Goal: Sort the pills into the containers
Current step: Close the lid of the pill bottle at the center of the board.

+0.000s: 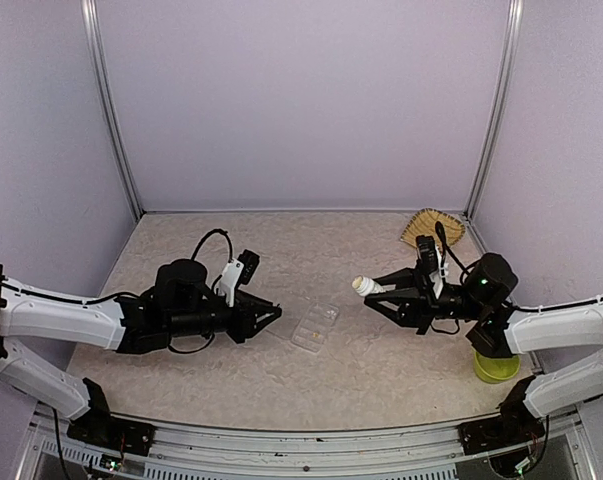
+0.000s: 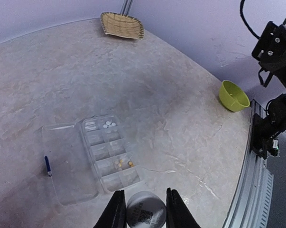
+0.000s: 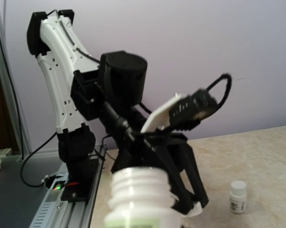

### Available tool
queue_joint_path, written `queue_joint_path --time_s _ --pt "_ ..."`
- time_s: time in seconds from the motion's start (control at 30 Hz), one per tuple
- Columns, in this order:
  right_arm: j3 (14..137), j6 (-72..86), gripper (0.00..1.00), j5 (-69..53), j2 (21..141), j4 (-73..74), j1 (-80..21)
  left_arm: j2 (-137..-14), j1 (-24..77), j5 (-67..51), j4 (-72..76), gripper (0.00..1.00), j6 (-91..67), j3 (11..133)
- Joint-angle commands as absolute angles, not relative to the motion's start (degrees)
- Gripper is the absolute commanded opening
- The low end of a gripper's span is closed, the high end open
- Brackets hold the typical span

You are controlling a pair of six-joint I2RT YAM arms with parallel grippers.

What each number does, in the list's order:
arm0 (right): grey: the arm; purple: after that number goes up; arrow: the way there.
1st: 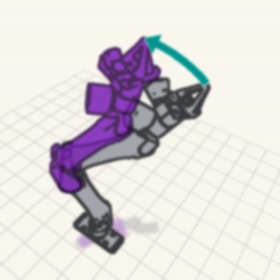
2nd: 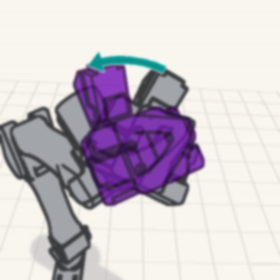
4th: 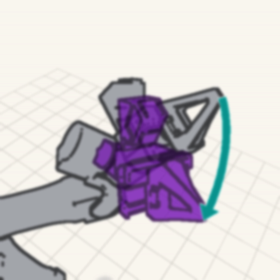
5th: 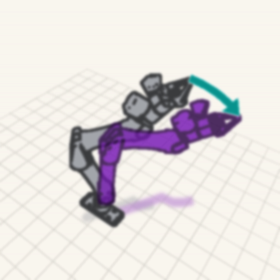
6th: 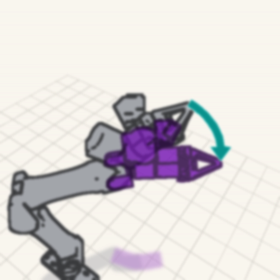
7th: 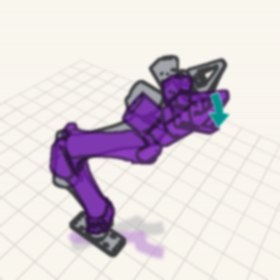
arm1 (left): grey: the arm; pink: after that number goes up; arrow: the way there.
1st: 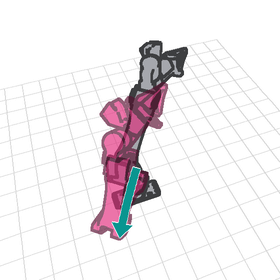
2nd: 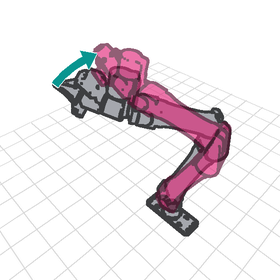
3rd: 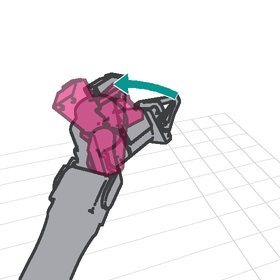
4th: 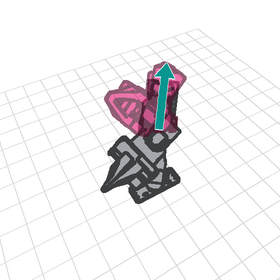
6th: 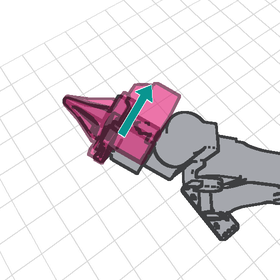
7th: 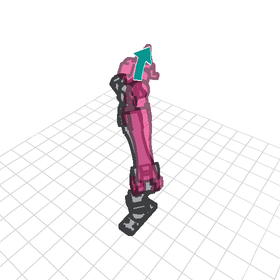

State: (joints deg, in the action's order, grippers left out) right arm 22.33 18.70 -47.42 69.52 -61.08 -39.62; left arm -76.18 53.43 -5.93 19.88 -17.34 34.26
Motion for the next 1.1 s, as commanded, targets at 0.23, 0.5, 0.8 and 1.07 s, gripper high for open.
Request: queue_joint_path --time_s 0.23,0.5,0.8,1.07 --pt "26.4 14.8 0.16 -43.4 73.8 -61.8 -44.7 -73.5 55.0 -17.5 37.8 0.25 -24.2 37.0" --pt "28.1 13.8 0.16 -41.6 75.5 -61.7 -46.9 -74.8 56.2 -17.5 43.6 0.25 -27.0 39.4" --pt "29.0 13.7 0.15 -40.3 76.5 -62.7 -47.7 -78.0 57.7 -18.4 47.5 0.26 -29.7 42.6" --pt "29.5 13.8 0.15 -39.9 76.5 -62.8 -48.2 -80.5 58.9 -20.4 48.9 0.26 -30.8 44.8"
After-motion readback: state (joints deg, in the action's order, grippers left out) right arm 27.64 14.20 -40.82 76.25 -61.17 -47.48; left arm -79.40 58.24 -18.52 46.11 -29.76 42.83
